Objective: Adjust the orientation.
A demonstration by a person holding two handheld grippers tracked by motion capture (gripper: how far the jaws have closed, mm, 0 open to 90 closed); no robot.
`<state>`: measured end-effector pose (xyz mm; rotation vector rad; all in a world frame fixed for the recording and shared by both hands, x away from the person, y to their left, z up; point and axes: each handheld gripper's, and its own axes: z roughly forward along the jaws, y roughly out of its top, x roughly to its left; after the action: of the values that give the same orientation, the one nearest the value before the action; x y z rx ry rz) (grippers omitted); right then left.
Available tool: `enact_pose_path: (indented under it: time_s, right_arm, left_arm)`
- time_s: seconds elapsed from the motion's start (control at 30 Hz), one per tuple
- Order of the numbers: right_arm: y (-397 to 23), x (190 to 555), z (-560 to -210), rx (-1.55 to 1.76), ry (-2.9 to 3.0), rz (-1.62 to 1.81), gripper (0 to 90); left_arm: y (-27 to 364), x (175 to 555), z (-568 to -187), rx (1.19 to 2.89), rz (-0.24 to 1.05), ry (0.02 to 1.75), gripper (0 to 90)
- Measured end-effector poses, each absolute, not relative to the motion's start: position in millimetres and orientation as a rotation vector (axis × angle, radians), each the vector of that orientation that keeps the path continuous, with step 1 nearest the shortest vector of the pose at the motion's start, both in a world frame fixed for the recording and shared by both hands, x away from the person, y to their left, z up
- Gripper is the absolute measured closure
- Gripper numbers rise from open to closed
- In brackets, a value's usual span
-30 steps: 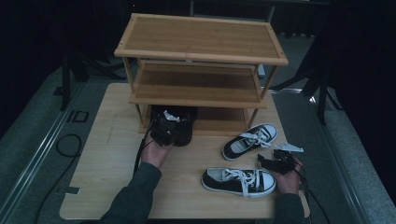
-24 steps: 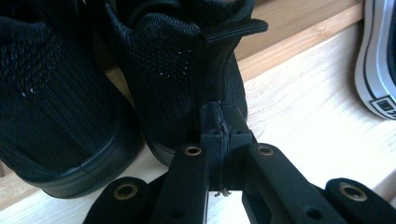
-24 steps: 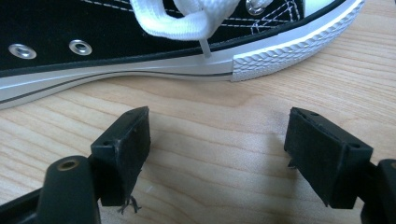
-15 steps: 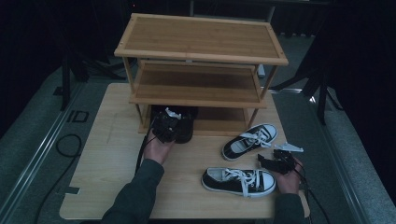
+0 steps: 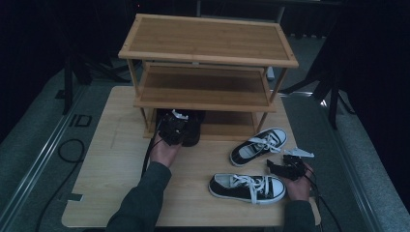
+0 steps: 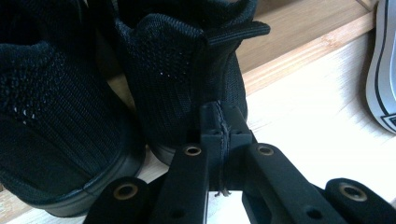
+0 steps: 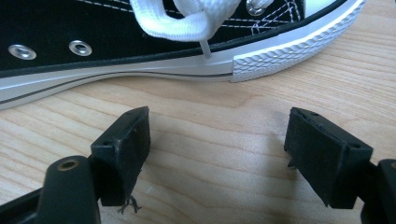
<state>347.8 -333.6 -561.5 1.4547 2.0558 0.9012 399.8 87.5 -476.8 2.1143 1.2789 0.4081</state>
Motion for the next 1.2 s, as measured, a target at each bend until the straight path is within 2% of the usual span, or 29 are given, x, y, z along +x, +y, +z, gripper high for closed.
enact_pose_path:
  time_s: [0.77,1.2]
  right_arm:
    - [-333.5,348.0,-561.5,1.454,2.056,0.901,22.6]
    - [-333.5,348.0,-561.5,1.453,2.056,0.901,22.6]
  left_arm:
    - [88.9,411.9,-479.0,2.081,0.385,1.303,88.9]
    - [96.4,394.4,-478.3,2.076,0.374,1.199,77.6]
